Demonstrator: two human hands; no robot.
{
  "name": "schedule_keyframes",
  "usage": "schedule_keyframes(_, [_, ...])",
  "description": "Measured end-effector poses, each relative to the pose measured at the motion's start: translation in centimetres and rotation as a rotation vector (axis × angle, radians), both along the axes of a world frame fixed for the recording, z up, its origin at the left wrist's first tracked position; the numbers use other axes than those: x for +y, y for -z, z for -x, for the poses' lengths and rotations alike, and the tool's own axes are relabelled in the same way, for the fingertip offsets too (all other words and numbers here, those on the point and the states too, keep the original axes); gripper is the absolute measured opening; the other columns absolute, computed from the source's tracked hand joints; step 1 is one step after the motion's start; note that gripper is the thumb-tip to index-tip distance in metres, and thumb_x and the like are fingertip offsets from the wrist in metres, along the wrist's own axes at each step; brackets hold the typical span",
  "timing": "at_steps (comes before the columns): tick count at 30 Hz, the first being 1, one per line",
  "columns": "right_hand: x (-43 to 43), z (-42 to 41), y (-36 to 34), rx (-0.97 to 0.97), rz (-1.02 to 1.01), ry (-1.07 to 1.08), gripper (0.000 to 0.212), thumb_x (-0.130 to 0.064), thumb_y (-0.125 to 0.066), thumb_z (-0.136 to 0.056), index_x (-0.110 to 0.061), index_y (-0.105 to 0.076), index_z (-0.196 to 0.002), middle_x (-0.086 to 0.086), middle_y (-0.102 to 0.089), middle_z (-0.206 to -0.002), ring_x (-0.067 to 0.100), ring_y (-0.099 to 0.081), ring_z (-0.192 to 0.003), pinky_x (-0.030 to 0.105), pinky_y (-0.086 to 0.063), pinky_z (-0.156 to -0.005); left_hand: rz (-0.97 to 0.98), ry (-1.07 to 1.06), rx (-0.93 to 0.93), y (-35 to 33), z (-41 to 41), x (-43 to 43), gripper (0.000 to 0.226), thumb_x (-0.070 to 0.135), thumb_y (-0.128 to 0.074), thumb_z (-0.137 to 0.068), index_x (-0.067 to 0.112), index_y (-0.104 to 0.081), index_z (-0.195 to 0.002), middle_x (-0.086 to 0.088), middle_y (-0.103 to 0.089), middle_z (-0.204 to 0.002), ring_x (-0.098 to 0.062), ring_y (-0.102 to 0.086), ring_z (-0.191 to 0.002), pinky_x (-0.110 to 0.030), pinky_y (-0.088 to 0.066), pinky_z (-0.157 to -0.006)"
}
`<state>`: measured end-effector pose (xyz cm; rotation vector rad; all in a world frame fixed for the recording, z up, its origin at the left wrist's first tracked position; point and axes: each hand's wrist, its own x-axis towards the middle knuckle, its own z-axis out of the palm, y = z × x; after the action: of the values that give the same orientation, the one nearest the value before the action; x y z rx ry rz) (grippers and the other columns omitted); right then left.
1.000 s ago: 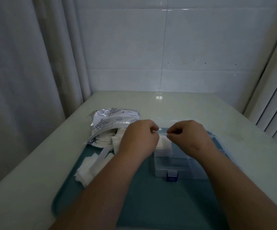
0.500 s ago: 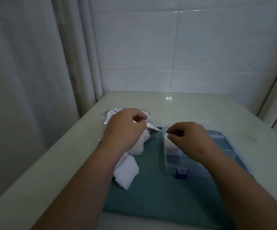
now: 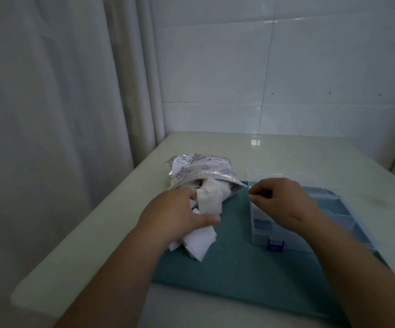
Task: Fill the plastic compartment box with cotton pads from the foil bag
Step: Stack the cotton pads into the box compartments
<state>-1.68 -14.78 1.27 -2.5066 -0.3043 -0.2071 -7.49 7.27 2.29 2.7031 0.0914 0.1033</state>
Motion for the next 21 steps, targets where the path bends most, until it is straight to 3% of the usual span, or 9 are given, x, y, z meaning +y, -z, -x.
schedule_keyframes(2, [0.0, 0.0, 0.0, 0.003, -0.01, 0.002, 0.018, -0.026, -0.063, -0.09, -0.026, -0.072, -0.105, -0.009, -0.066, -0.092, 0.005, -0.057, -0.08, 0.018, -0.04, -0.073, -0.099, 0.033, 0.008, 0.7, 0.4, -0.4, 0.067, 0.063, -0.075, -0.065, 0.035, -0.053, -0.122, 0.012, -0.061, -0.12, -0.014, -0.057, -0.108, -0.027, -0.043, -0.079])
schedule_keyframes(4, [-0.1, 0.0, 0.0, 0.002, -0.017, 0.002, 0.017, -0.026, -0.063, -0.09, -0.026, -0.072, -0.104, -0.007, -0.069, -0.096, 0.006, -0.058, -0.081, 0.018, -0.041, -0.073, -0.201, 0.06, 0.009, 1.4, 0.5, -0.6, 0.077, 0.061, -0.076, -0.064, 0.037, -0.046, -0.131, 0.011, -0.06, -0.126, -0.016, -0.055, -0.116, -0.028, -0.043, -0.088])
schedule_keyframes(7, [-0.2, -0.1, 0.1, 0.005, -0.008, -0.001, 0.018, -0.027, -0.063, -0.091, -0.026, -0.072, -0.106, -0.009, -0.066, -0.094, 0.005, -0.057, -0.081, 0.014, -0.039, -0.067, -0.252, 0.104, -0.005, 1.8, 0.3, -1.1, 0.073, 0.053, -0.076, -0.068, 0.042, -0.045, -0.134, 0.01, -0.061, -0.126, -0.016, -0.054, -0.118, -0.029, -0.037, -0.096])
schedule_keyframes(12, [-0.3, -0.2, 0.1, 0.006, -0.013, -0.002, 0.019, -0.027, -0.063, -0.091, -0.025, -0.071, -0.107, -0.006, -0.069, -0.1, 0.005, -0.058, -0.082, 0.017, -0.041, -0.073, 0.079, 0.129, -0.057, 2.0, -0.4, -1.0, 0.061, 0.032, -0.08, -0.07, 0.044, -0.056, -0.125, 0.011, -0.063, -0.123, -0.011, -0.056, -0.112, -0.025, -0.043, -0.091])
schedule_keyframes(17, [-0.5, -0.4, 0.0, -0.014, -0.029, 0.008, 0.017, -0.027, -0.063, -0.09, -0.025, -0.072, -0.104, -0.007, -0.069, -0.097, 0.006, -0.059, -0.083, 0.018, -0.042, -0.074, 0.188, 0.125, -0.17, 1.1, -1.5, -1.2, 0.054, 0.031, -0.079, -0.071, 0.044, -0.06, -0.12, 0.012, -0.062, -0.117, -0.009, -0.057, -0.106, -0.028, -0.043, -0.095])
schedule_keyframes(21, [-0.7, -0.6, 0.1, -0.022, -0.038, 0.008, 0.017, -0.027, -0.063, -0.09, -0.025, -0.072, -0.104, -0.007, -0.069, -0.096, 0.006, -0.059, -0.083, 0.019, -0.043, -0.075, 0.372, 0.131, -0.266, 0.1, -3.1, -2.1, 0.046, 0.023, -0.078, -0.077, 0.038, -0.064, -0.117, 0.016, -0.058, -0.109, -0.005, -0.053, -0.1, -0.017, -0.035, -0.078])
